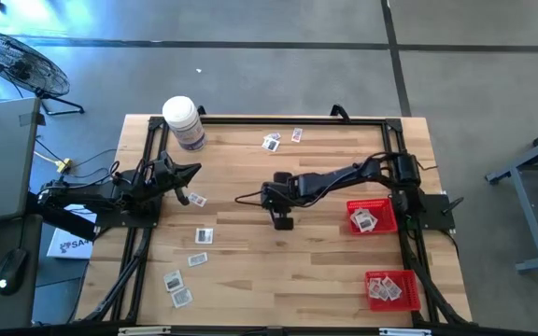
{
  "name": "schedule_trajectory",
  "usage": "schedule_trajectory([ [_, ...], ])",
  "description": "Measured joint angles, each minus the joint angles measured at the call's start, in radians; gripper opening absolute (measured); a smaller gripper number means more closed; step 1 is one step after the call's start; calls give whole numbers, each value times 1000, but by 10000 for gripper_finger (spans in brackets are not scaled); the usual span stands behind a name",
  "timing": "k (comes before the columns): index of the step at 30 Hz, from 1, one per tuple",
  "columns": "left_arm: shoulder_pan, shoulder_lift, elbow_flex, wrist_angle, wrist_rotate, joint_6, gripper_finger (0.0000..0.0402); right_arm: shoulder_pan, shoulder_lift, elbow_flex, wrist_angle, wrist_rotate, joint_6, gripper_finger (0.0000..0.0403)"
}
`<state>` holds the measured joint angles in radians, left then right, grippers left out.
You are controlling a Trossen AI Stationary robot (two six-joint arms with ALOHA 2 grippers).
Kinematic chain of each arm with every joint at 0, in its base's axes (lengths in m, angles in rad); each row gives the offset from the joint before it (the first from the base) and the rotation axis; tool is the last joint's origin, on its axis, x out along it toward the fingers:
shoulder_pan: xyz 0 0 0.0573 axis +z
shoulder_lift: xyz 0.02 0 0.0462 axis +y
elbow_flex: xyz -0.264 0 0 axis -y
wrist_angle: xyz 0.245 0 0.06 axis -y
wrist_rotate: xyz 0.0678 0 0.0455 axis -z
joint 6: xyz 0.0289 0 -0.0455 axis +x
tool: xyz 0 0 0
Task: Pick & Place First Aid Supplies
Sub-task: Put the orange ointment pack into the bottom red basket
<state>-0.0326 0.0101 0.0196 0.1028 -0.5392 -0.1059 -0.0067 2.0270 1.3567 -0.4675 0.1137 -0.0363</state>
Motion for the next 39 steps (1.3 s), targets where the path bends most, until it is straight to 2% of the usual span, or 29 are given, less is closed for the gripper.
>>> schedule_trajectory([
  [8, 0, 0, 0, 2, 0, 0, 0, -40, 2, 1, 18, -36, 29, 112],
  [13, 0, 0, 0, 3, -1, 0, 0, -62, 22, 2, 49, -136, -3, 130],
  [17, 0, 0, 0, 5, -2, 0, 0, -71, 53, 5, 76, -182, -50, 127],
  [26, 0, 0, 0, 5, -3, 0, 0, -72, 71, 8, 52, -146, -58, 108],
  [39, 0, 0, 0, 4, -3, 3, 0, -72, 85, 7, 25, -105, -80, 46],
])
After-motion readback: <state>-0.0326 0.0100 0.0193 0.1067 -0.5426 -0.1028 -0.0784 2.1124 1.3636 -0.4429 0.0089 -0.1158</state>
